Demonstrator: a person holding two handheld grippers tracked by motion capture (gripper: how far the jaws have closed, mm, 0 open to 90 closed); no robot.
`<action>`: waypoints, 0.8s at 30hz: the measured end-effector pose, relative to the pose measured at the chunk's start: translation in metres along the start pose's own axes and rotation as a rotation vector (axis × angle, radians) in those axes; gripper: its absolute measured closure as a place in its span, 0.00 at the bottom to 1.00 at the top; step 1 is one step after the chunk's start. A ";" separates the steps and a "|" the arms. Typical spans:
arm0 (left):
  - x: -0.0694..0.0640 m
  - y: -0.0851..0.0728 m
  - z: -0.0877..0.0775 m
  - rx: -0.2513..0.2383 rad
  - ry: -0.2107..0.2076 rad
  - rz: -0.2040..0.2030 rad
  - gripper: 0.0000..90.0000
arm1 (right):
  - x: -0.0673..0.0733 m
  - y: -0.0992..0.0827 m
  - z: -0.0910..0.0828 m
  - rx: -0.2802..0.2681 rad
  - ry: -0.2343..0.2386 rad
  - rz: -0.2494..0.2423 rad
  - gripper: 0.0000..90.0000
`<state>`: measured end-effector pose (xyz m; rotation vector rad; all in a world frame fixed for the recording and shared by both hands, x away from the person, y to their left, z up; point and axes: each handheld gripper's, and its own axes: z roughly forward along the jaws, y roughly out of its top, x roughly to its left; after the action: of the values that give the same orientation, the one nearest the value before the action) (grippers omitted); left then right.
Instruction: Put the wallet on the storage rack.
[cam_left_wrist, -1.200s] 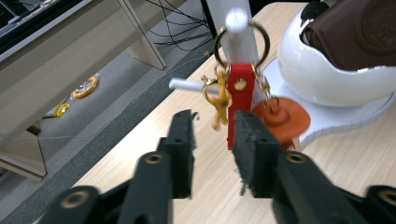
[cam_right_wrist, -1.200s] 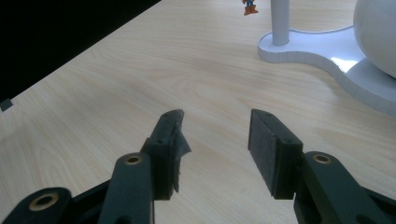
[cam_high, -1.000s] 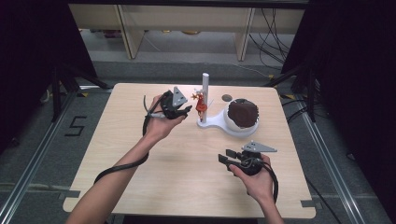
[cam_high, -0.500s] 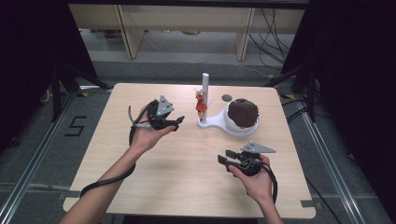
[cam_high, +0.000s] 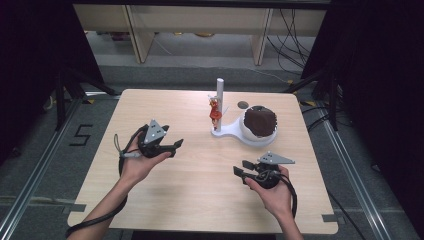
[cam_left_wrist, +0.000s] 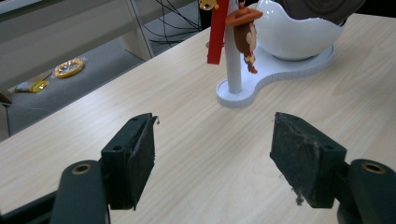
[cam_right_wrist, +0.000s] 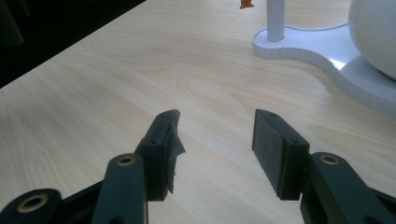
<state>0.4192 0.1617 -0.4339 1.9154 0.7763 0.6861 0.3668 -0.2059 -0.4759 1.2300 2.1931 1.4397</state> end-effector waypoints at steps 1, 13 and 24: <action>0.000 -0.004 -0.003 -0.008 0.001 -0.009 0.33 | 0.000 0.000 0.000 0.000 -0.001 -0.001 0.57; -0.003 -0.051 -0.036 -0.037 0.051 -0.096 0.33 | -0.001 -0.001 -0.001 0.014 0.003 0.014 0.56; -0.011 -0.104 -0.040 -0.042 0.064 -0.163 0.33 | -0.002 -0.007 0.003 0.026 -0.001 0.032 0.55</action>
<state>0.3587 0.2131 -0.5122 1.7772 0.9398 0.6605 0.3661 -0.2066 -0.4839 1.2794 2.2082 1.4265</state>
